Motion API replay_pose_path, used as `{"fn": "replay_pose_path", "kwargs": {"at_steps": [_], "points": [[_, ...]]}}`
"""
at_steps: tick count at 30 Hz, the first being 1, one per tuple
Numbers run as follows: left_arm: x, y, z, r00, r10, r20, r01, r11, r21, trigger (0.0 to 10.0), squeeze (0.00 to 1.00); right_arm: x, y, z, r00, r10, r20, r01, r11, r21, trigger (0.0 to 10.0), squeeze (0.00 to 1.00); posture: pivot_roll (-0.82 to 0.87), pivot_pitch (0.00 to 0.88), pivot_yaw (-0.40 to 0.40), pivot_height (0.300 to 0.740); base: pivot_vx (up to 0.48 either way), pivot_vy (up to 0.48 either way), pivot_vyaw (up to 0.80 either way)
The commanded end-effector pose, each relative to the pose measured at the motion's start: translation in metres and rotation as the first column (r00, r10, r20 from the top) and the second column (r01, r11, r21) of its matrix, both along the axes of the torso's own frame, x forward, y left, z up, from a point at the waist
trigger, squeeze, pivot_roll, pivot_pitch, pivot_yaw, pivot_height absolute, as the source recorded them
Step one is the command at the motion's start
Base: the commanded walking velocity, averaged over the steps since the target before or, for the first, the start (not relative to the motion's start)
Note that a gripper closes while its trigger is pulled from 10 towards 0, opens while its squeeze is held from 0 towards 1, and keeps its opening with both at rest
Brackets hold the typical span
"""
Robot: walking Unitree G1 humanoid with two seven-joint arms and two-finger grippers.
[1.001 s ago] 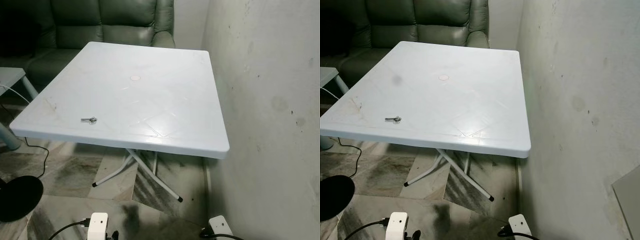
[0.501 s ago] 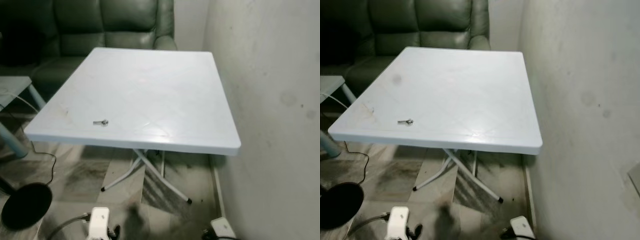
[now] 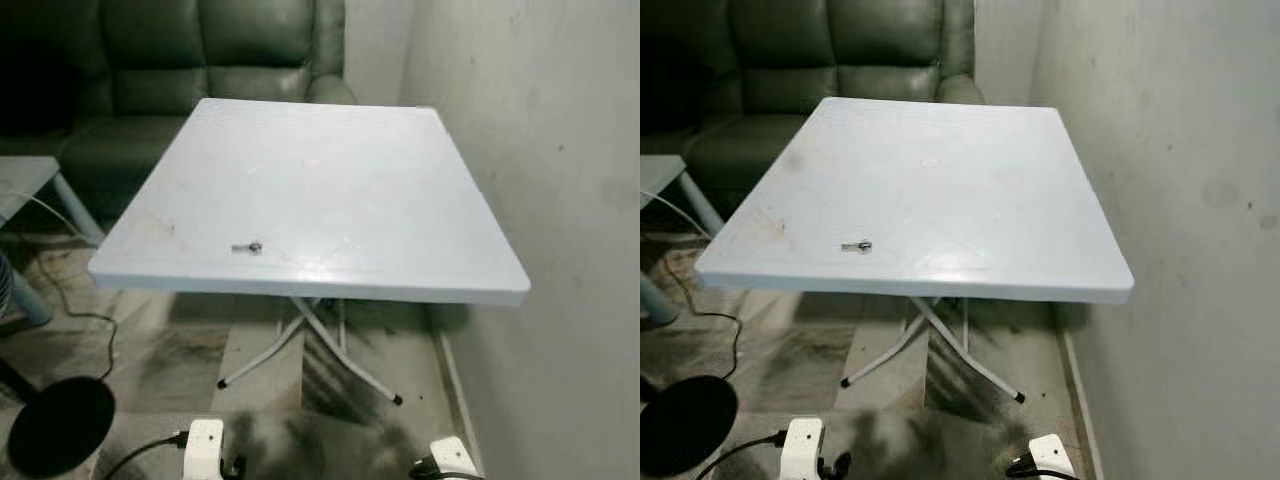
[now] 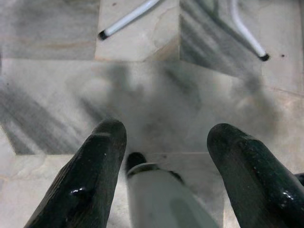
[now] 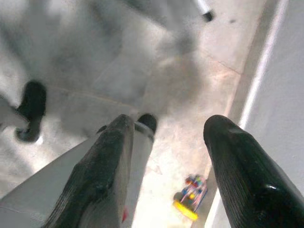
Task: Hang keys on a hook
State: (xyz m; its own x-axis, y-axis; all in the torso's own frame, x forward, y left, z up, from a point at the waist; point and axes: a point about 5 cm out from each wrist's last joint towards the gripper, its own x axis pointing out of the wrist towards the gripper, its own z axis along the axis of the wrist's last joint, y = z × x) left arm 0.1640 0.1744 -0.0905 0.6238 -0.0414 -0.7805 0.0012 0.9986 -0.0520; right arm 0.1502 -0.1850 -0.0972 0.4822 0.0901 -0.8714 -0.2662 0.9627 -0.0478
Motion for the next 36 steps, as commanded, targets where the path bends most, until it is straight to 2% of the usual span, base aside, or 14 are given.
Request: {"fn": "replay_pose_path", "kwargs": {"at_steps": [1, 22, 32, 36], "points": [[0.000, 0.007, 0.001, 1.000, 0.004, 0.000, -0.004, 1.000, 0.016, 10.0, 0.00, 0.006, 0.008, 0.002, 1.000, 0.005, 0.021, -0.005, 1.000, 0.014, 10.0, 0.00, -0.09, 0.000, -0.014, 0.740, 0.000, 0.472, 0.00], [0.000, 0.006, 0.000, 1.000, 0.006, -0.005, -0.006, 1.000, 0.015, 10.0, 0.00, 0.005, 0.007, 0.001, 1.000, -0.009, 0.020, 0.008, 1.000, 0.018, 10.0, 0.00, -0.10, 0.000, -0.014, 0.740, 0.000, 0.468, 0.00], [0.001, 0.005, 0.001, 1.000, 0.002, -0.003, -0.002, 1.000, 0.021, 10.0, 0.00, 0.006, 0.007, 0.002, 1.000, -0.009, 0.022, 0.008, 1.000, 0.019, 10.0, 0.00, -0.10, 0.000, -0.016, 0.740, 0.000, 0.000, 0.00], [0.008, 0.009, 0.006, 0.997, 0.028, 0.067, -0.028, 1.000, 0.012, 10.0, 0.00, 0.017, 0.009, 0.007, 0.997, -0.013, 0.074, 0.010, 0.999, 0.041, 10.0, 0.00, -0.09, 0.000, -0.015, 0.740, 0.000, 0.000, 0.00]]}}
